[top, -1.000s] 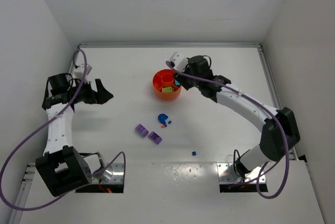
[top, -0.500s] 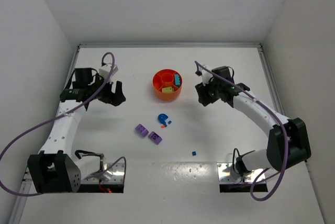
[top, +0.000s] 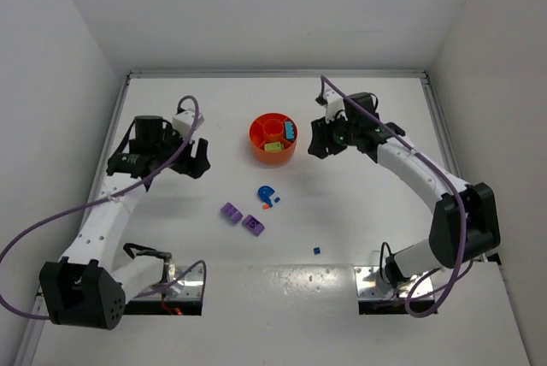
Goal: Sort the legos into containers by color
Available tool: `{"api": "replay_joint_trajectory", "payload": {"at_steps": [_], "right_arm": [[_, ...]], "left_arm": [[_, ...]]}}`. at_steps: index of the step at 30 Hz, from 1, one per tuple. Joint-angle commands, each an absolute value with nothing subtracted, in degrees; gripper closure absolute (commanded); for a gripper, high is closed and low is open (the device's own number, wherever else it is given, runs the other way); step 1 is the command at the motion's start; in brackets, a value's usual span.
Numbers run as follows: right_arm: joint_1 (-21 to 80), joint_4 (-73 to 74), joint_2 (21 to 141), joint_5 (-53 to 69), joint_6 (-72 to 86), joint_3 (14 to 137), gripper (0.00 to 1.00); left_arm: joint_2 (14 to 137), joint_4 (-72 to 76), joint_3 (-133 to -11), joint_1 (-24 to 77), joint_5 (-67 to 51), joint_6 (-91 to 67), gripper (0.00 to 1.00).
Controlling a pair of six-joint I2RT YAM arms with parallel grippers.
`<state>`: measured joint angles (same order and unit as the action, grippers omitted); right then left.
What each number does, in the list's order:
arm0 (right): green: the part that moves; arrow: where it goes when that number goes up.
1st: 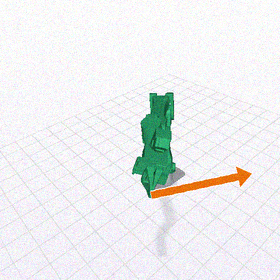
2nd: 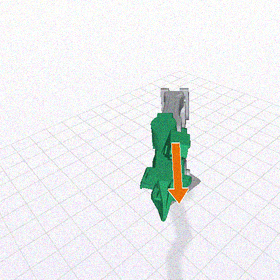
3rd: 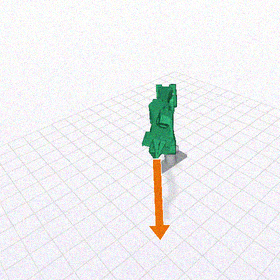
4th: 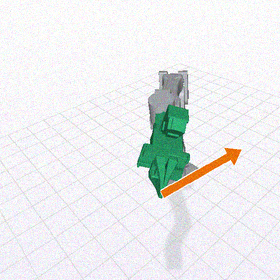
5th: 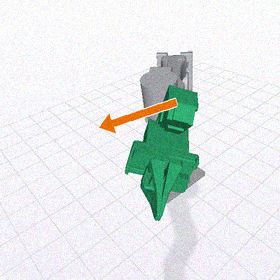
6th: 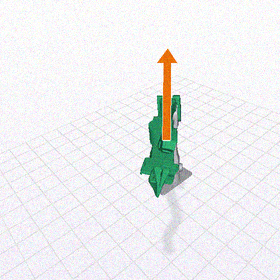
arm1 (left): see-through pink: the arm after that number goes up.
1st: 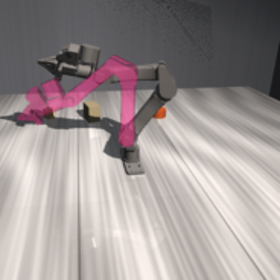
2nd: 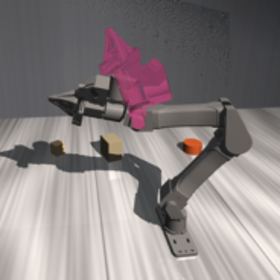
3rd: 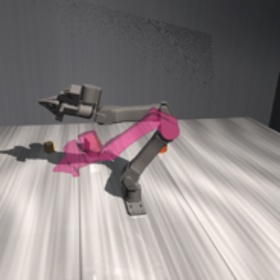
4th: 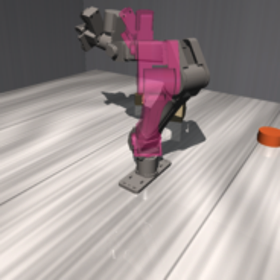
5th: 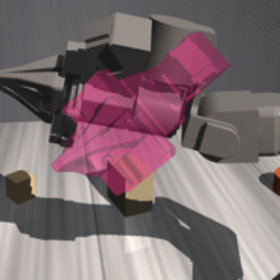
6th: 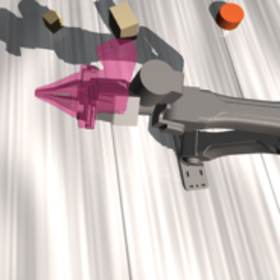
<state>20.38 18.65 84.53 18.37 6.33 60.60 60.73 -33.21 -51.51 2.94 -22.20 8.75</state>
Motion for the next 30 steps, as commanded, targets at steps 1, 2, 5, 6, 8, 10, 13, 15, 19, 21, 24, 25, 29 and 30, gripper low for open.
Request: {"api": "replay_joint_trajectory", "payload": {"at_steps": [1, 2, 5, 6, 8, 10, 13, 15, 19, 21, 24, 25, 29, 30], "right_arm": [[20.5, 18.3, 83.6, 20.5, 6.9, 60.7, 0.47], [20.5, 18.3, 82.4, 20.5, 5.6, 59.9, 0.47], [20.5, 19.9, 80.6, 22.1, 2.8, 57.0, 0.47], [20.5, 20.6, 79.6, 22.1, 2.3, 56.5, 0.47], [20.5, 20.6, 78.3, 25.4, 1.5, 54.4, 0.47], [20.5, 21.2, 76.6, 29.8, -1.0, 52.7, 0.51], [21.0, 22.2, 75.9, 34.2, -4.9, 52.0, 0.60], [21.5, 24.2, 75.9, 35.9, -8.2, 51.5, 0.66], [23.5, 26.1, 74.8, 35.9, -13.6, 51.5, 0.67], [25.8, 27.5, 74.8, 35.3, -17.3, 52.8, 0.67], [29.9, 30.1, 76.5, 34.7, -23.2, 55.4, 0.67], [31.3, 30.9, 77.5, 34.2, -24.8, 56.8, 0.67], [39.3, 34.5, 81.2, 33.6, -34.0, 59.8, 0.68], [42.6, 35.1, 82.1, 33.6, -35.8, 59.9, 0.68]], "left_arm": [[60.7, -31.9, -51.9, 6.6, -23.2, 10.6, 0.24], [60.7, -32.4, -52.5, 7.5, -24.1, 11.4, 0.24], [61.3, -34.7, -52.5, 10.7, -25.8, 15.8, 0.26], [61.3, -34.7, -52.5, 11.2, -25.8, 16.6, 0.26], [61.3, -35.5, -52.5, 11.9, -25.8, 17.4, 0.27], [61.8, -36.1, -52.5, 11.9, -26.5, 17.4, 0.29], [61.8, -36.1, -52.5, 11.9, -27.7, 16.8, 0.30], [61.8, -36.1, -52.5, 11.9, -28.2, 16.3, 0.35], [61.8, -35.3, -51.9, 11.9, -24.9, 14.1, 0.39], [61.8, -33.8, -51.4, 11.1, -23.7, 11.4, 0.39], [61.8, -32.0, -51.4, 7.9, -24.5, 8.2, 0.34], [61.8, -32.0, -51.4, 7.0, -24.5, 7.7, 0.32], [61.8, -30.8, -51.9, 3.3, -25.8, 5.6, 0.29], [61.8, -30.8, -51.9, 2.1, -25.8, 5.0, 0.29]]}}
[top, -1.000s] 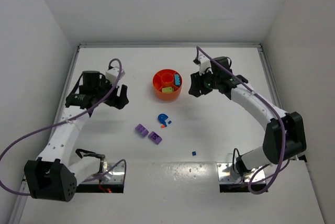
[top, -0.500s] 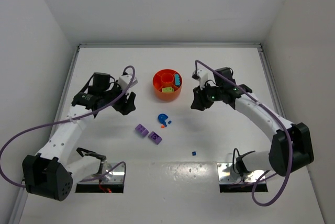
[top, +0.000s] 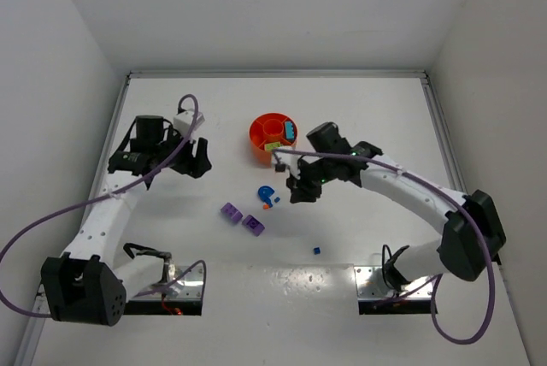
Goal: Sort the legos into containers by color
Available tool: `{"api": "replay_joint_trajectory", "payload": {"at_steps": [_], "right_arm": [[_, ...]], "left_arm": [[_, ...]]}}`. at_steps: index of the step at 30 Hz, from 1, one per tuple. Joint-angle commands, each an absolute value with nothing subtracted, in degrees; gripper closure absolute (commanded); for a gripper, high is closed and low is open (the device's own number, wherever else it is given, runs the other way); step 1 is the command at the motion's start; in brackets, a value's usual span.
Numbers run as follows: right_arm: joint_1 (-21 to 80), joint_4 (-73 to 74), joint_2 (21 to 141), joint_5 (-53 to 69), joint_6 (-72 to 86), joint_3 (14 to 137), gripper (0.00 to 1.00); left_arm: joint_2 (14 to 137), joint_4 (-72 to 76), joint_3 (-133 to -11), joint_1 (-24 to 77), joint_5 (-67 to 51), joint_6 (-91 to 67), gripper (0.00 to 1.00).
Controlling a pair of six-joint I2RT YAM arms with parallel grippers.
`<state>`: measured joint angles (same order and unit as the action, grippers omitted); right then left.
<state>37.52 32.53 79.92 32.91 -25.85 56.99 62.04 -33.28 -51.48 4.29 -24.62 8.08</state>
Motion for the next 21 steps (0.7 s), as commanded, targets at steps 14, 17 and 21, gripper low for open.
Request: {"api": "replay_joint_trajectory", "payload": {"at_steps": [14, 17, 21], "right_arm": [[53.2, 26.3, 99.5, 23.6, -45.7, 66.3, 0.61], [53.2, 25.8, 101.3, 23.0, -45.7, 66.8, 0.64], [53.2, 25.2, 103.4, 23.0, -45.7, 67.9, 0.65]], "left_arm": [[59.4, -29.7, -51.3, -5.8, -27.2, 4.0, 0.20], [59.4, -28.4, -50.2, -7.0, -27.2, 4.0, 0.19], [59.4, -28.4, -50.2, -7.6, -27.2, 4.0, 0.19]]}}
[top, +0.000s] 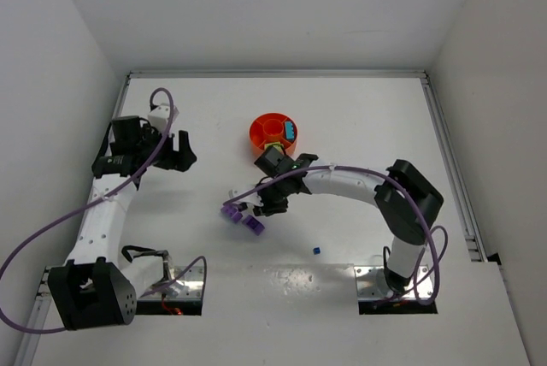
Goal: Sort the legos into containers by color
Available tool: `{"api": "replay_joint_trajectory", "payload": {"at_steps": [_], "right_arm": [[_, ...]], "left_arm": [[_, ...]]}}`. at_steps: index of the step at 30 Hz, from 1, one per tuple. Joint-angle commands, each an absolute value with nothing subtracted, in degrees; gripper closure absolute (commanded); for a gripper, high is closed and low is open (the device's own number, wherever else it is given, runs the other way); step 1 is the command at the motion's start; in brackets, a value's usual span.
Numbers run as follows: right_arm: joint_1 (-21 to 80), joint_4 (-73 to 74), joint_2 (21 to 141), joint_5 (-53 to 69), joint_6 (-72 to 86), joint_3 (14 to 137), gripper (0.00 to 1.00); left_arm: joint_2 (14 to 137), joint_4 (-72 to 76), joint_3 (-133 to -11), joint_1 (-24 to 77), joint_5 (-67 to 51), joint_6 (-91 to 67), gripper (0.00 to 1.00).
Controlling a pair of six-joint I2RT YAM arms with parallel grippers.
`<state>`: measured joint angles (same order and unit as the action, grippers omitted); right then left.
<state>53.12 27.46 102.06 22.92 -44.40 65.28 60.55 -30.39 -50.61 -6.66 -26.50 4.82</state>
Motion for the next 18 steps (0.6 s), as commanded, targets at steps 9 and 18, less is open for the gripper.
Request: {"api": "replay_joint_trajectory", "payload": {"at_steps": [9, 18], "right_arm": [[53.2, 24.6, 108.1, 23.6, -42.5, 70.9, 0.67], [52.6, 24.6, 109.7, 24.1, -42.4, 72.0, 0.68]], "left_arm": [[59.4, -28.4, -50.2, -7.6, -27.2, 4.0, 0.18], [60.6, -27.9, -50.2, -7.6, -27.8, 4.0, 0.18]]}}
